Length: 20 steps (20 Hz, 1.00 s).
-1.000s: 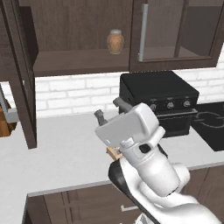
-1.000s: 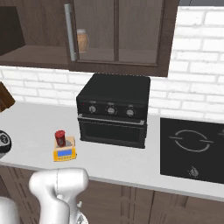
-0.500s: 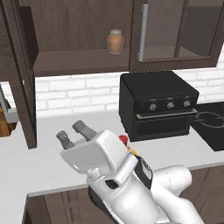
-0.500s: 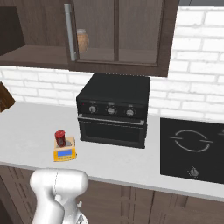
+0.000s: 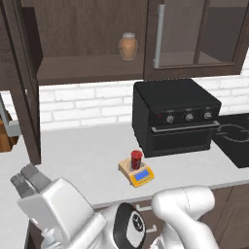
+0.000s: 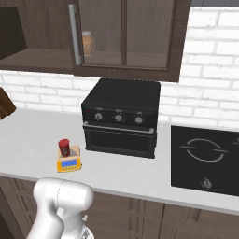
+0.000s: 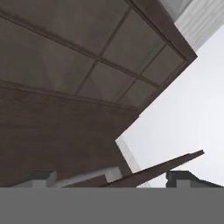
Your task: Pick the yogurt and place it on the digital scale for weighing, and close the cabinet.
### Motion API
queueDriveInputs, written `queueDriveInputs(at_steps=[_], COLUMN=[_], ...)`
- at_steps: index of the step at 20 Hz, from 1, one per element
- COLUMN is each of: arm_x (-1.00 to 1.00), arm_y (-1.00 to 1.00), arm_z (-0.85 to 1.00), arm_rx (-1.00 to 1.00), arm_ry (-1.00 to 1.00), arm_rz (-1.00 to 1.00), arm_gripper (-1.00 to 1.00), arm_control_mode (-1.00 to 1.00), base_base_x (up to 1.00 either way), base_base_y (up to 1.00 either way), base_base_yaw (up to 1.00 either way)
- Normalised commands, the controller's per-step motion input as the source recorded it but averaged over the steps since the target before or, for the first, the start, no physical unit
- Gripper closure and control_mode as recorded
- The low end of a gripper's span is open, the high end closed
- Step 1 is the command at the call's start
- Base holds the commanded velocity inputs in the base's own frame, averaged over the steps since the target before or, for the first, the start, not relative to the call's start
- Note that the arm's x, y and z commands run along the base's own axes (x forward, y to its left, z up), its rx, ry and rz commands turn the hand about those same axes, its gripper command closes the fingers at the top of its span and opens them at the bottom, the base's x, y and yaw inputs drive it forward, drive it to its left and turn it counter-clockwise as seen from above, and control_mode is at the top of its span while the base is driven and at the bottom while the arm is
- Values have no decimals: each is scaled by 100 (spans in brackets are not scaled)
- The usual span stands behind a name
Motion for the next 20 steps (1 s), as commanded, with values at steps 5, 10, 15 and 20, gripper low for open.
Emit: queueDriveInputs(at_steps=[5, 10, 15, 20], arm_x=[-20, 31, 61, 87], arm_y=[81, 84, 32, -4], arm_z=[-41, -34, -23, -27], arm_rx=[6, 10, 17, 6], arm_ry=[18, 38, 35, 6], arm_rz=[-17, -33, -22, -4], arm_gripper=[-100, -100, -100, -100], arm_control_mode=[-100, -100, -100, -100], base_base_x=[0, 0, 0, 0], base_base_y=[0, 0, 0, 0], base_base_yaw=[0, 0, 0, 0])
